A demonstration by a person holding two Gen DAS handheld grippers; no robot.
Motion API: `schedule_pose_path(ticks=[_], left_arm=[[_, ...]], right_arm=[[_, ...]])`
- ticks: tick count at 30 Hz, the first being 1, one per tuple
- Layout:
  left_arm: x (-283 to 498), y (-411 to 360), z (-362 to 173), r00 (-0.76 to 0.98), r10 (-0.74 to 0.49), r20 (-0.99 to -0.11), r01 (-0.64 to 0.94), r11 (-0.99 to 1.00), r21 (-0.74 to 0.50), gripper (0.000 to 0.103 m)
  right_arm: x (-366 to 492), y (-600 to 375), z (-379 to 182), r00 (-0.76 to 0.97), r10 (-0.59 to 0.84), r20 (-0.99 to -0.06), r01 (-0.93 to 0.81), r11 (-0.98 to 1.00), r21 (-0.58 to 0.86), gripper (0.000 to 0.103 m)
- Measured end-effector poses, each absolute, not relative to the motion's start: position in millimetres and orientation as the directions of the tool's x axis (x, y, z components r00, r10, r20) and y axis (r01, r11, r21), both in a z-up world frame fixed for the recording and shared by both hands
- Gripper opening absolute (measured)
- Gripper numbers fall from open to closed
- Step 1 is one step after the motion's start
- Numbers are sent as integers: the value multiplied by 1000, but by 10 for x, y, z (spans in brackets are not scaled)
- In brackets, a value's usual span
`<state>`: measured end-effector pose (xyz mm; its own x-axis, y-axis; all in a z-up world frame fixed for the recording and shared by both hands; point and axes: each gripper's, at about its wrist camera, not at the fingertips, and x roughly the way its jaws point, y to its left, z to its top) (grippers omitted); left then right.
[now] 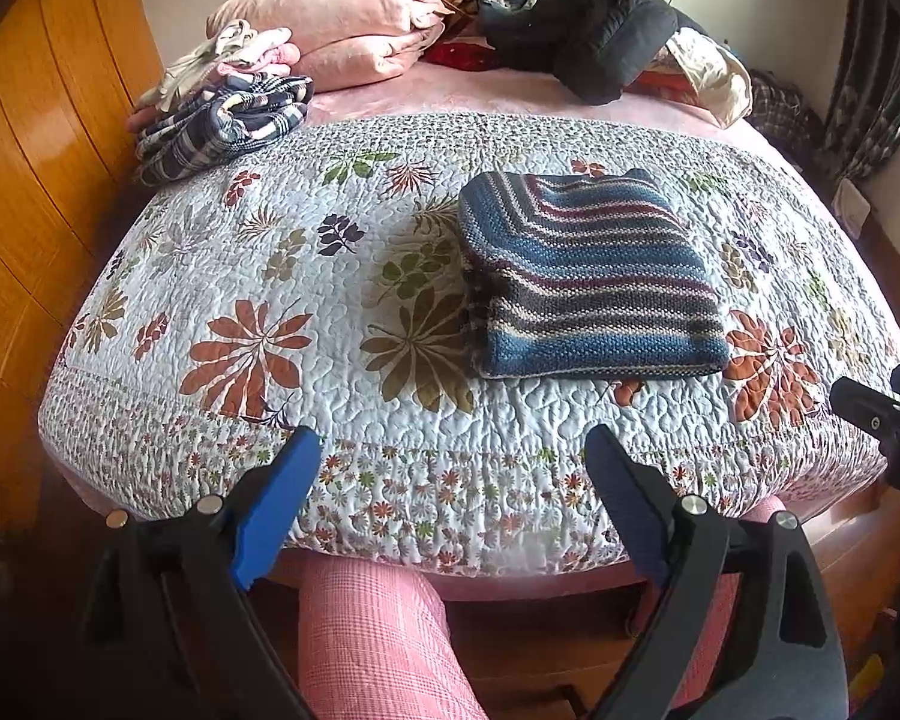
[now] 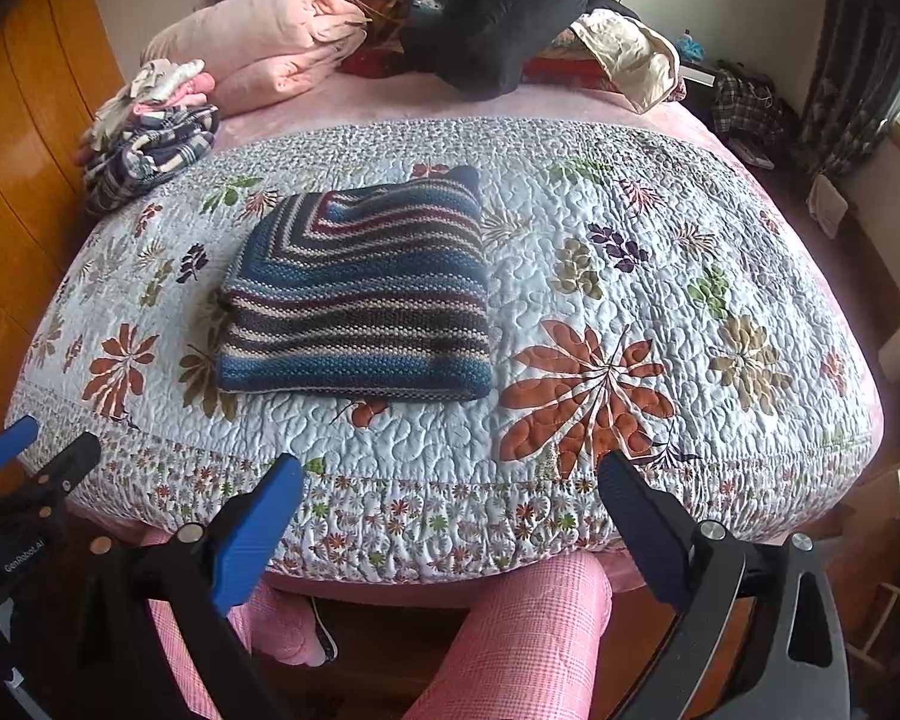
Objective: Fold small clothes
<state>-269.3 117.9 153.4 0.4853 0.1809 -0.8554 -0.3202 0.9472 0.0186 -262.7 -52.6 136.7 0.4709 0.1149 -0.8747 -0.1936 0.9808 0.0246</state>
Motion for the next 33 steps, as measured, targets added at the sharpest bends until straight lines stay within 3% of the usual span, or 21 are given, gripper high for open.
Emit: schedule_pose_path(ticks=[33], left_arm=[[-2452, 968, 1482, 473, 195, -859, -281, 958, 62, 89]], right_arm=[[-2426, -629, 1169, 438, 102, -893, -174, 984, 27, 99]])
